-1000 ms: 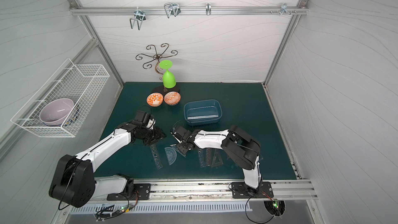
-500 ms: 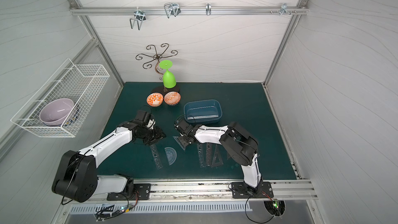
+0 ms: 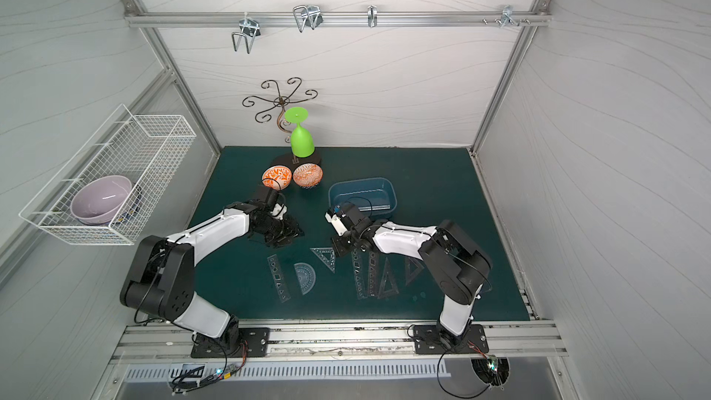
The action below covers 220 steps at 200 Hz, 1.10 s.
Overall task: Put the scattered rulers into the storage box
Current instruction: Pick up the ruler from the center of the board.
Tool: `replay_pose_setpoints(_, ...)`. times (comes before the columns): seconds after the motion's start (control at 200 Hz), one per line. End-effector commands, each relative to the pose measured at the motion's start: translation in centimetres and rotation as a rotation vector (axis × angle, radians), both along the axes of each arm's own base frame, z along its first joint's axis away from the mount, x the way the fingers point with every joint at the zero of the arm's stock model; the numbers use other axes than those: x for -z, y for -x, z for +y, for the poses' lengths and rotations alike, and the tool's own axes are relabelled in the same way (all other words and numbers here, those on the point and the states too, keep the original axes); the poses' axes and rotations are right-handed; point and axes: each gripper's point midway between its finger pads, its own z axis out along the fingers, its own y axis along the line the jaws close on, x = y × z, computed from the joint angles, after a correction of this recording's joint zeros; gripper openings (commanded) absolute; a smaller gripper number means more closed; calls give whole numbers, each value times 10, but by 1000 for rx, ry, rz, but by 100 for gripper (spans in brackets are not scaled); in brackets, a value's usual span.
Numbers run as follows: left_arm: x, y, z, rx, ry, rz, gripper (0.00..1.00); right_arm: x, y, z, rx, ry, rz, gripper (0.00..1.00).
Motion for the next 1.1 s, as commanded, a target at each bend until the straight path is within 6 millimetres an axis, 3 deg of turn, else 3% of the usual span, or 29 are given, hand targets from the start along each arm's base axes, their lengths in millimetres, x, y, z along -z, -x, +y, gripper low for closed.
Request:
replay_pose_setpoints(0.0,-2,-4,-9,29,18,-17,57,5,8,2,-18,-40,49,2)
replay_pose_setpoints(1.095,33,7,-27,47,26,74,55,55,23,-18,-8,19,161,1)
